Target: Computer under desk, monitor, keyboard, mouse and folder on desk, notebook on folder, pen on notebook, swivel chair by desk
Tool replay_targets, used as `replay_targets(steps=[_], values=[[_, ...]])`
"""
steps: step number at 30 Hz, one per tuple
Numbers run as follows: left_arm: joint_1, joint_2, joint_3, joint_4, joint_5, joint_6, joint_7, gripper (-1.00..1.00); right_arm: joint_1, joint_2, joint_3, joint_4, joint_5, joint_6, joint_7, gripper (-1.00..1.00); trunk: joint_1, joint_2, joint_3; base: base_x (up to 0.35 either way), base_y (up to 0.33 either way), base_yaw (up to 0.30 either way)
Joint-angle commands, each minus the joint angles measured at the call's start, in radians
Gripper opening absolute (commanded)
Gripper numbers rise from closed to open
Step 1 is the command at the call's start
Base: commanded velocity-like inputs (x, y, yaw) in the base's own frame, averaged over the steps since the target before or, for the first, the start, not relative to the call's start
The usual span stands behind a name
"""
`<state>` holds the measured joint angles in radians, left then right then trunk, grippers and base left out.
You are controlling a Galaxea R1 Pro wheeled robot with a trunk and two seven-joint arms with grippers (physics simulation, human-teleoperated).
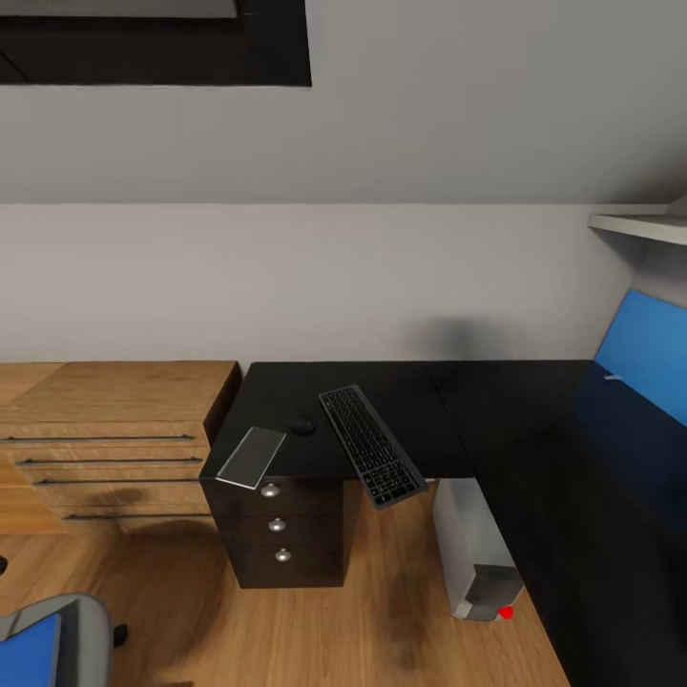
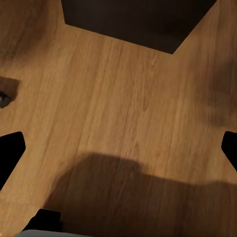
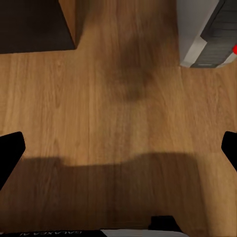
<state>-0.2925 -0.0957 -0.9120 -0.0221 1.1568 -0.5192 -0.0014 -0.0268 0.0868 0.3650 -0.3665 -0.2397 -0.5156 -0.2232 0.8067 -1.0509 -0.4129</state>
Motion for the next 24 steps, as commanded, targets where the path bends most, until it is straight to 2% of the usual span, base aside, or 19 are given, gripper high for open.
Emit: replay_targets(steps=[1, 12, 24], values=[[-0.001, 0.0, -0.008, 0.001, 0.009, -0.003, 0.0, 1.0, -0.001, 0.0, 0.009, -0.005, -0.009, -0.004, -0.005, 1.0, -0.004, 0.007, 0.002, 0.0, 0.0, 0.0], [-0.001, 0.004, -0.008, 0.001, 0.009, -0.004, 0.0, 1.0, -0.001, 0.012, 0.011, -0.017, -0.009, -0.028, -0.005, 1.0, -0.046, 0.084, 0.037, 0.0, 0.0, -0.116], [-0.001, 0.005, -0.008, 0.001, 0.009, -0.004, 0.0, 1.0, -0.001, 0.014, 0.011, -0.017, -0.009, -0.033, -0.005, 1.0, -0.092, 0.168, 0.073, 0.0, 0.0, -0.031]])
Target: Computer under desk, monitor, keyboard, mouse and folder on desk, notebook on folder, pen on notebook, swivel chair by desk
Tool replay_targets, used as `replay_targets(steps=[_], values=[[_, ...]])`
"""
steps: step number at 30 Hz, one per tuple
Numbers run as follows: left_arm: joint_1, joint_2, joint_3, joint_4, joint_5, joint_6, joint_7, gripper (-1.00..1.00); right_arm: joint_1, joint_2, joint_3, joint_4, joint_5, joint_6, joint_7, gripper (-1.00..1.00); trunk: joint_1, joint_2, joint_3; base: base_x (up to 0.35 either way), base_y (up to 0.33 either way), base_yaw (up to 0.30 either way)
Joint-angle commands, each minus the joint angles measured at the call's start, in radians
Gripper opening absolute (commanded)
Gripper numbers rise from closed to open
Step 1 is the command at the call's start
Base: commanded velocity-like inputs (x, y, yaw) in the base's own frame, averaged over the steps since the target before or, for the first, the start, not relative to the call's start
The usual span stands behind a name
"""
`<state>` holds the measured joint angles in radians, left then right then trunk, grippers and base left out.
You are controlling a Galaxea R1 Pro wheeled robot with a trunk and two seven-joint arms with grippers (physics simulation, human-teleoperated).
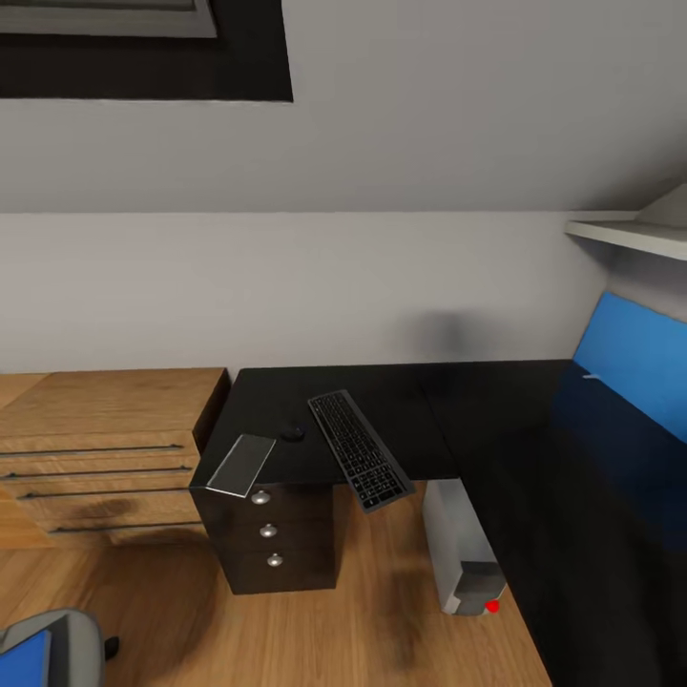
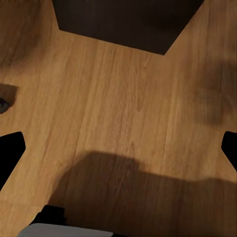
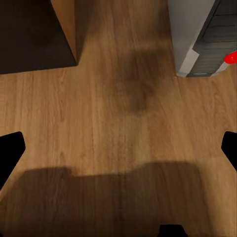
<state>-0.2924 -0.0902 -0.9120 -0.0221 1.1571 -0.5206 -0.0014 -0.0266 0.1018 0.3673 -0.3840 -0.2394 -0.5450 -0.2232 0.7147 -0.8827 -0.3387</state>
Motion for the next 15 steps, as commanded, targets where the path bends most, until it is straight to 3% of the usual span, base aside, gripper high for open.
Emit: replay_targets(steps=[1, 15], values=[[-0.001, 0.0, -0.008, 0.001, 0.009, -0.004, 0.0, 1.0, -0.001, -0.001, 0.009, 0.0, -0.009, -0.004, -0.005, 1.0, -0.004, 0.006, 0.002, 0.0, 0.0, -0.001], [-0.001, 0.0, -0.008, 0.001, 0.009, -0.004, 0.0, 1.0, -0.001, -0.001, 0.01, 0.003, -0.01, -0.004, -0.005, 1.0, -0.058, 0.104, 0.046, 0.0, 0.0, -0.002]])
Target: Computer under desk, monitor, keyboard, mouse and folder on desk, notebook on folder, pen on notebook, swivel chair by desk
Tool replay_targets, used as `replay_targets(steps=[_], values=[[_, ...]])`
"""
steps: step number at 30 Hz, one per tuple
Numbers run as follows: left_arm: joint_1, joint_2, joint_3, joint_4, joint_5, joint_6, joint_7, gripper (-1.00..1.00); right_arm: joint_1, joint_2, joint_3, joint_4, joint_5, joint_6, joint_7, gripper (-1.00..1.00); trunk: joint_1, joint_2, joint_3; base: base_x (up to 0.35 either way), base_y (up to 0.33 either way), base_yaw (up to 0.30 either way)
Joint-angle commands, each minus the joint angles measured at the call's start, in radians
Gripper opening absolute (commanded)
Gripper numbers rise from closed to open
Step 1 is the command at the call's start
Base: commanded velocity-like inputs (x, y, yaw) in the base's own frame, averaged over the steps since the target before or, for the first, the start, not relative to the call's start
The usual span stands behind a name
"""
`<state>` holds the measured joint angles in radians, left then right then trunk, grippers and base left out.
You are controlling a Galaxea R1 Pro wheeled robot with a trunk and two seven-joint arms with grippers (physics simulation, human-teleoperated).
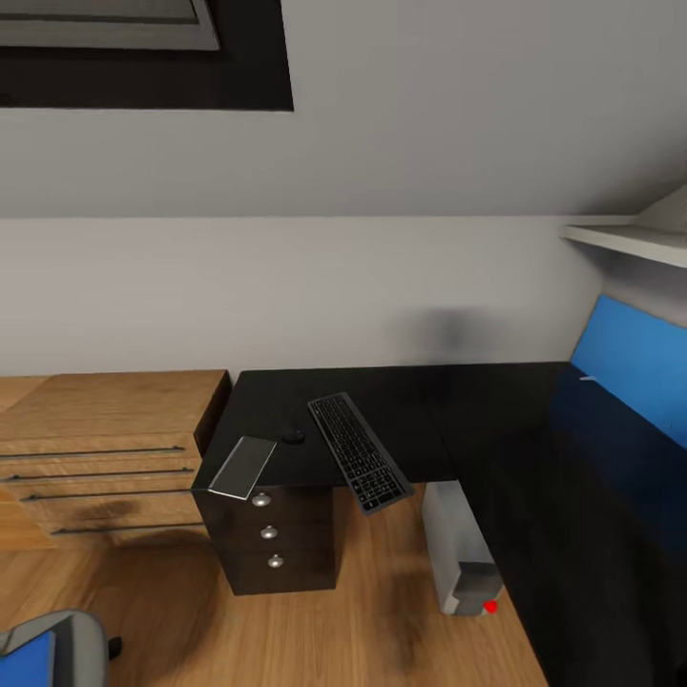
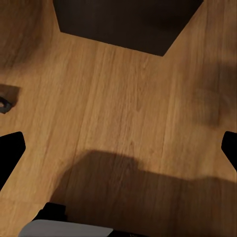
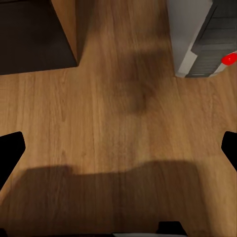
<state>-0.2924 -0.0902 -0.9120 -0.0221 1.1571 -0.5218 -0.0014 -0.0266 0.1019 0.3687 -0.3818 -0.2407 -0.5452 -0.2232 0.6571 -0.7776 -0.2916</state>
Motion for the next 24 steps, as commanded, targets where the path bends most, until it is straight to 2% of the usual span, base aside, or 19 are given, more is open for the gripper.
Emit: replay_targets(steps=[1, 18, 24], values=[[-0.001, 0.0, -0.008, 0.001, 0.009, -0.003, 0.0, 1.0, -0.001, -0.001, 0.009, 0.001, -0.009, -0.004, -0.005, 1.0, -0.004, 0.006, 0.002, 0.0, 0.0, -0.051], [-0.001, 0.0, -0.008, 0.001, 0.009, -0.006, 0.0, 1.0, -0.001, -0.001, 0.009, 0.002, -0.005, -0.011, -0.005, 1.0, -0.069, 0.125, 0.064, 0.0, 0.0, -0.207], [-0.001, 0.001, -0.008, 0.001, 0.009, -0.007, 0.0, 1.0, -0.001, -0.001, 0.009, 0.005, 0.016, -0.06, -0.005, 1.0, -0.069, 0.125, 0.067, 0.0, 0.0, -0.236]])
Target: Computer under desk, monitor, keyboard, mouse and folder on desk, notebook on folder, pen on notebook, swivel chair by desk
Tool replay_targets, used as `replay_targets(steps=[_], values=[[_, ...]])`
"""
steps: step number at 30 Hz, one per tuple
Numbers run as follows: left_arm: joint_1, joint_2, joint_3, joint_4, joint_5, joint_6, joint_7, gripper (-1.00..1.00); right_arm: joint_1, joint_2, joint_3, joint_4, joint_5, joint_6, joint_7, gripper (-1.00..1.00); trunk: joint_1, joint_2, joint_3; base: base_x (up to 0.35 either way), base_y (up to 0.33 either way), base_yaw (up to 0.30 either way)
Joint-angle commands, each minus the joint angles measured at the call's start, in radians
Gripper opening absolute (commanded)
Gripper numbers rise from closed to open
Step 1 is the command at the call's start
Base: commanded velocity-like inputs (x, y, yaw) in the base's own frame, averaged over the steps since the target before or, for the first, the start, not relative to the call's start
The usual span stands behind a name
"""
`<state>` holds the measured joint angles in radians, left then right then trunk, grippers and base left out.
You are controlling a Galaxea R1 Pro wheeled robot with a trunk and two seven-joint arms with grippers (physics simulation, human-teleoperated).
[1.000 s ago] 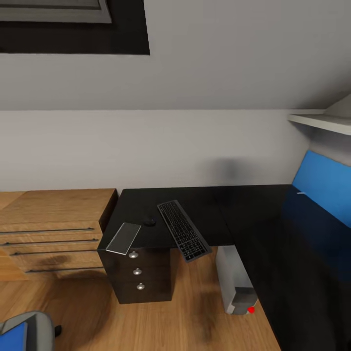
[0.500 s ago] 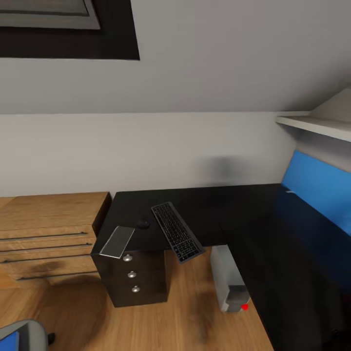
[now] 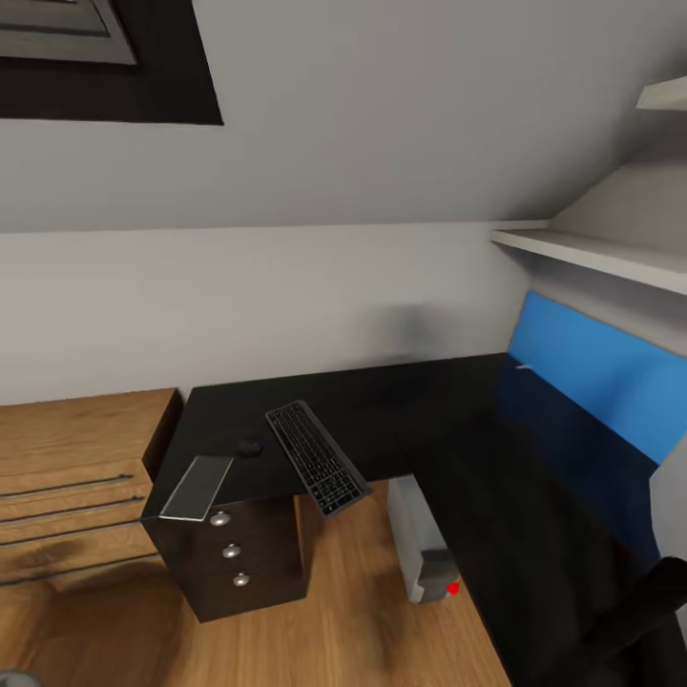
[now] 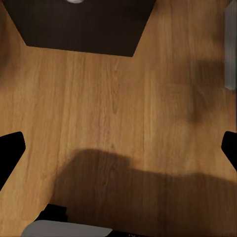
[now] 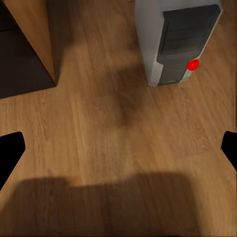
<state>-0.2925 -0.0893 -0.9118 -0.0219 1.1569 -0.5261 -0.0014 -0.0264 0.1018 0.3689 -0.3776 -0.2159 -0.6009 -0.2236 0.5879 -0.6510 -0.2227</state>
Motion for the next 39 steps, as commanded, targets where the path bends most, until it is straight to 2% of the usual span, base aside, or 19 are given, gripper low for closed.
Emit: replay_targets(steps=[1, 18, 26, 39], values=[[0.0, 0.001, -0.009, 0.0, 0.009, -0.003, 0.0, 1.0, -0.001, -0.001, 0.008, 0.001, -0.006, -0.008, -0.005, 1.0, 0.0, -0.001, -0.001, 0.0, 0.0, -0.236], [0.0, 0.021, -0.009, 0.0, 0.009, -0.006, -0.002, 1.0, -0.001, -0.001, 0.008, 0.003, 0.004, -0.025, -0.005, 1.0, 0.0, -0.001, 0.008, -0.043, 0.027, -0.235], [0.0, 0.023, -0.009, 0.0, 0.009, -0.006, -0.002, 1.0, -0.001, -0.001, 0.008, 0.003, 0.002, -0.024, -0.006, 1.0, 0.0, -0.001, 0.009, -0.176, 0.242, -0.075], [0.0, 0.025, -0.009, 0.0, 0.009, -0.006, -0.002, 1.0, -0.001, -0.001, 0.008, 0.003, 0.001, -0.024, -0.006, 1.0, 0.0, -0.001, 0.009, 0.073, 0.27, -0.025]])
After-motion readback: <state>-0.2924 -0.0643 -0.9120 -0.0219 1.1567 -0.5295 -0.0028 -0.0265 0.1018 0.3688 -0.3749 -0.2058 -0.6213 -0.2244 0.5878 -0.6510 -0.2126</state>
